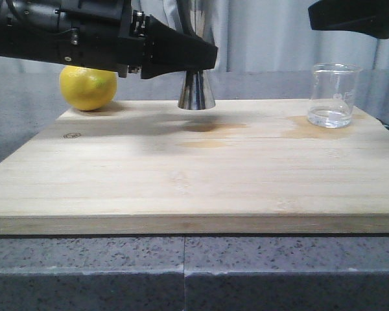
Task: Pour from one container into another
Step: 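Lower the jigger onto the board with the left gripper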
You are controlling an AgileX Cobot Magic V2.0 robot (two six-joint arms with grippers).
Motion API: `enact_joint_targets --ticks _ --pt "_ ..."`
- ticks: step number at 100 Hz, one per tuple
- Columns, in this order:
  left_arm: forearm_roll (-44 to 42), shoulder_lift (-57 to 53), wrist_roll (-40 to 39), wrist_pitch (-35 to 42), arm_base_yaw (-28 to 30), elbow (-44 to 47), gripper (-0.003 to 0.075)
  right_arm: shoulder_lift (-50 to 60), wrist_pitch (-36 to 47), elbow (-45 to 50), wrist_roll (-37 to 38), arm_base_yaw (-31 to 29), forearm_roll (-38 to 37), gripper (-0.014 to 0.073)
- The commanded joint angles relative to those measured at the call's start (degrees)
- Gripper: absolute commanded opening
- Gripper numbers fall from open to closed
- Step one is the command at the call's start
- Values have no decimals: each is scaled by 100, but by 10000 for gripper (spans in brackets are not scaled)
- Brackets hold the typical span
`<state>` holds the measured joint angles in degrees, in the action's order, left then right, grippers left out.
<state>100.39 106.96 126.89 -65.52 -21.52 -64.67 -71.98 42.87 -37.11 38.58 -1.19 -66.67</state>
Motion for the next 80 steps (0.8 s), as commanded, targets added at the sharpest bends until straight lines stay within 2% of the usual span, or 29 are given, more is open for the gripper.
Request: enact_joint_targets --ticks 1,60,80 --pt "351 -256 150 -547 6 -136 102 170 209 -116 -15 -19 176 544" --pt "376 -173 274 -430 16 -136 102 170 81 -116 -15 -19 176 544" --pt "424 64 274 -714 16 -136 102 170 72 -116 -15 -19 176 544"
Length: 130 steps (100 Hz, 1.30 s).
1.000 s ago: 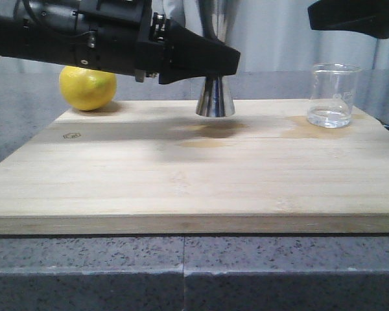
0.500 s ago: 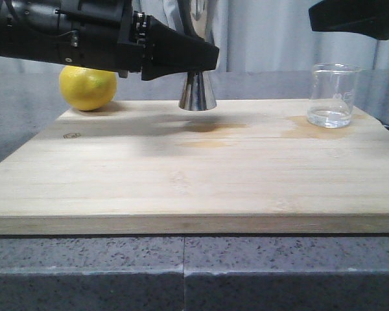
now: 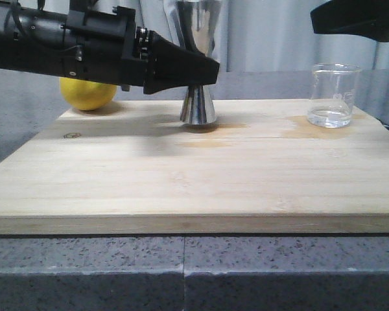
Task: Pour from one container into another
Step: 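Lower the jigger onto the board with the left gripper, then open the left gripper and withdraw both grippers upward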
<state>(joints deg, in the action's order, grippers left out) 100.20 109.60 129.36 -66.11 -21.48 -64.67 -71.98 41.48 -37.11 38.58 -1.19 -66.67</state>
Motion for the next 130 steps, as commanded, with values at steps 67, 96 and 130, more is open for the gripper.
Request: enact_joint_targets --ticks 67,96,130 --pt "438 -178 0 -663 13 -136 371 170 172 -116 -2 -19 176 544" --pt "197 -340 -350 -606 13 -136 434 183 158 -180 46 -19 306 544" --pt "-800 -898 -1368 160 13 -136 434 183 -330 -657 1651 -19 -2 544"
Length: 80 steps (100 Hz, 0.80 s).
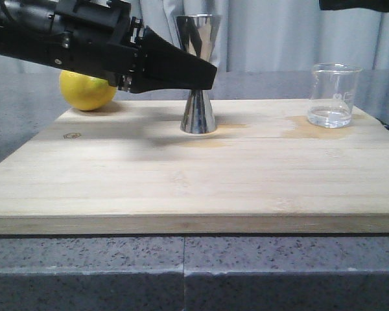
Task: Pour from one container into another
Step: 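Open the left gripper and withdraw both grippers upward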
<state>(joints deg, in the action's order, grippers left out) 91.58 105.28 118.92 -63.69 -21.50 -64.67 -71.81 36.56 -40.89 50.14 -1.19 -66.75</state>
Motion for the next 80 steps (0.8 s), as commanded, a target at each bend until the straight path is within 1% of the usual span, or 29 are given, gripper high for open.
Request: enact_joint_targets --ticks 1,16,25,33,39,49,50,60,64,72,80 --pt "36 -479 -344 -67 14 -136 434 166 163 -312 624 -19 -37 544" --pt "-459 -814 -750 225 14 -136 434 166 -91 -574 1522 -19 -568 544" --pt "-820 -1002 -1131 493 14 -136 433 166 -396 -751 2323 -19 -1083 544" --pt "-1227 -1213 -1566 688 14 -136 433 166 -552 -945 3329 -19 -1966 544" --pt "-1540 -1382 -1900 843 14 -136 433 166 -562 -1076 4228 -19 -2647 544" --pt "-2262 -1737 -2609 1223 14 -136 433 166 -562 -1315 5593 -19 -4004 544" --pt "-2318 -1764 -2654 1249 14 -136 433 166 -562 -1331 5691 -19 -3983 544" --pt "-3222 -2148 -3535 1525 14 -148 433 177 -426 -1398 5891 -114 -3983 542" --pt "-3655 -2325 -4013 1613 14 -179 433 177 -371 -1419 5945 -152 -3983 542" --pt "-4563 -2637 -4880 1616 14 -264 433 177 -220 -1419 5996 -197 -3983 542" --pt "-5563 -2985 -5912 1553 14 -341 433 177 -48 -1419 5996 -200 -3983 542"
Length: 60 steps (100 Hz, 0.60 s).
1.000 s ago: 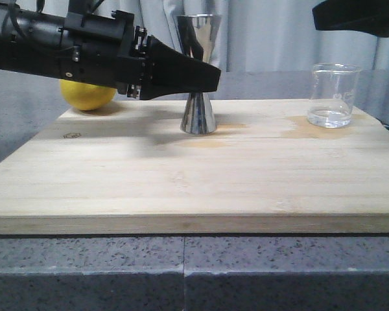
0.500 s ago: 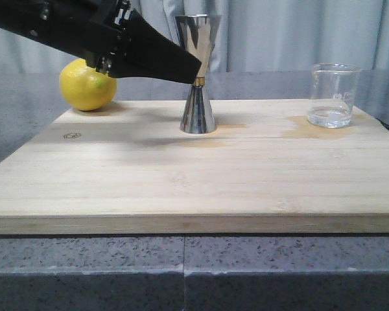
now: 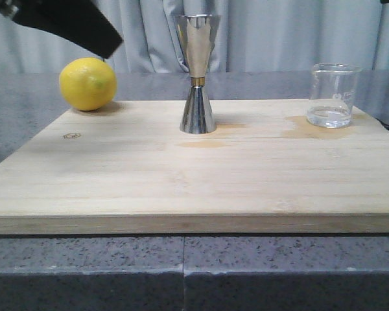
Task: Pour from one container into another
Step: 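Open the left gripper and withdraw both grippers upward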
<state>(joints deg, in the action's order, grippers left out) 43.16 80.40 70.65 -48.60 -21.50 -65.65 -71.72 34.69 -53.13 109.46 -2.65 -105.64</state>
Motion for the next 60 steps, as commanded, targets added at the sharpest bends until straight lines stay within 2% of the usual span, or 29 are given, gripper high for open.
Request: enact_joint_targets --ticks 1,30,43,60 --pt "-801 -527 -1173 44 14 -238 433 178 164 -195 63 -54 -94 542" --pt "-3950 -1812 -5096 -23 14 -238 432 836 152 -183 168 -67 -94 541" --pt "-5119 -2259 -6513 -133 14 -82 432 1314 110 -109 209 -67 -94 541" --pt "-5910 -2755 -7667 -304 14 442 432 2045 -241 359 300 -67 -94 541"
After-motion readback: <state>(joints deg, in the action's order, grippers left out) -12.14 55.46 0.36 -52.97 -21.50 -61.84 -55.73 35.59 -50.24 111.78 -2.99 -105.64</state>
